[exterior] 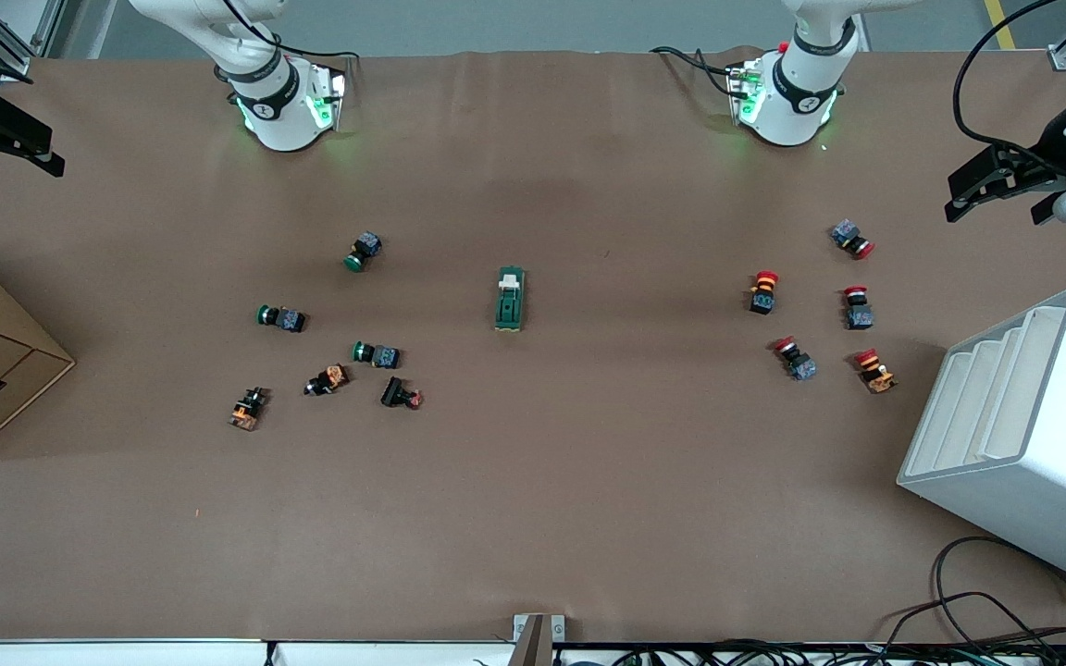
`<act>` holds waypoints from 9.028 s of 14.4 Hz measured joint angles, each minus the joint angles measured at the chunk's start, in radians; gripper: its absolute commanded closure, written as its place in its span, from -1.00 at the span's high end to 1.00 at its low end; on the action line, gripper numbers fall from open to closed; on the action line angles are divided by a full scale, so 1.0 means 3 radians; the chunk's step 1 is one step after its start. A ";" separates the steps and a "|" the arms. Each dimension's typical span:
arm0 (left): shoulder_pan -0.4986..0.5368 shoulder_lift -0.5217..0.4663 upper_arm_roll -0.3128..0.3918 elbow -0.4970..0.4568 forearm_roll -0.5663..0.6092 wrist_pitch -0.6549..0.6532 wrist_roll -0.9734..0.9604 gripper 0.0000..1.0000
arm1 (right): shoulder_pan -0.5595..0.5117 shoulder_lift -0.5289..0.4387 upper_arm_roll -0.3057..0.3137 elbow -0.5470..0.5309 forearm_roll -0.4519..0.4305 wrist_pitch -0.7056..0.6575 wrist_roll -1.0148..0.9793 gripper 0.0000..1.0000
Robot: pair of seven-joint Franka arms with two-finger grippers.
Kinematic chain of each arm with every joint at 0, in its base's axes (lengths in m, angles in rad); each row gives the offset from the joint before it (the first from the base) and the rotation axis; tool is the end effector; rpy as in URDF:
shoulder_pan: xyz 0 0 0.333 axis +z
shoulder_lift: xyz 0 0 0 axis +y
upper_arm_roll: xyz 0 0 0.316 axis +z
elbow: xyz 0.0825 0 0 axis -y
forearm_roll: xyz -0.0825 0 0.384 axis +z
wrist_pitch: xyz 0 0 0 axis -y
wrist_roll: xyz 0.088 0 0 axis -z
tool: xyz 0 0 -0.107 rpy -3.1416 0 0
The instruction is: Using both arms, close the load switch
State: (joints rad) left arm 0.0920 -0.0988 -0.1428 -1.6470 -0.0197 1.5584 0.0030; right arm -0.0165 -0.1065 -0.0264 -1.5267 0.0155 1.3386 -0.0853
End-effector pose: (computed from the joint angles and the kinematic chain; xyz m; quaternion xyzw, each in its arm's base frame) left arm 0.5214 -0.0326 0.6401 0.9996 -0.0268 0.0045 0.0029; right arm 0.4943 -0.0202 0.6813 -0.9989 -0.0228 0.0401 0.0116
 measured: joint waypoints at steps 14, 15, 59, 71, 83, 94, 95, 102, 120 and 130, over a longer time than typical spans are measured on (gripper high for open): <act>-0.0142 0.0519 -0.0506 0.0032 -0.0250 -0.0022 -0.0505 1.00 | 0.0000 0.0177 -0.0013 0.0022 -0.0007 0.0082 -0.0001 1.00; -0.0149 0.0593 -0.0652 -0.0023 -0.0250 0.0139 -0.0683 1.00 | -0.0001 0.0283 -0.0020 0.0020 -0.0007 0.0140 -0.0001 1.00; -0.2964 0.2917 -0.1129 -0.0974 0.6233 0.1456 -0.8477 0.96 | 0.2593 0.1692 0.0025 -0.1507 0.0513 0.3714 0.7677 1.00; -0.3121 0.3148 -0.1125 -0.0855 0.6263 0.1246 -0.8542 0.96 | 0.2805 0.2070 0.0023 -0.1363 0.0512 0.3938 0.7953 1.00; -0.3133 0.3155 -0.1119 -0.0853 0.6276 0.1225 -0.8591 0.96 | 0.2939 0.2108 -0.0014 -0.1363 0.0303 0.3938 0.8066 1.00; -0.3168 0.3164 -0.1117 -0.0853 0.6277 0.1175 -0.8648 0.97 | 0.3083 0.2108 -0.0128 -0.1488 0.0258 0.4189 0.8069 1.00; -0.3182 0.3169 -0.1116 -0.0853 0.6277 0.1153 -0.8663 0.97 | 0.3096 0.2108 -0.0139 -0.1501 0.0244 0.4213 0.8069 1.00; -0.3224 0.3178 -0.1112 -0.0853 0.6277 0.1101 -0.8733 0.97 | 0.3115 0.2109 -0.0201 -0.1608 0.0121 0.4396 0.8070 1.00; -0.3224 0.3179 -0.1111 -0.0849 0.6277 0.1101 -0.8755 0.97 | 0.3134 0.2006 -0.0253 -0.1594 0.0119 0.4387 0.8114 1.00; -0.3222 0.3179 -0.1110 -0.0848 0.6277 0.1101 -0.8756 0.97 | 0.3020 0.2049 -0.0398 -0.1372 0.0053 0.4476 0.8111 1.00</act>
State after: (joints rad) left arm -0.8748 0.8550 -0.4758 -1.9015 1.8633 1.8887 -2.6238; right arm 0.8895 0.5083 -0.1460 -1.9382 0.0313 2.6815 2.3479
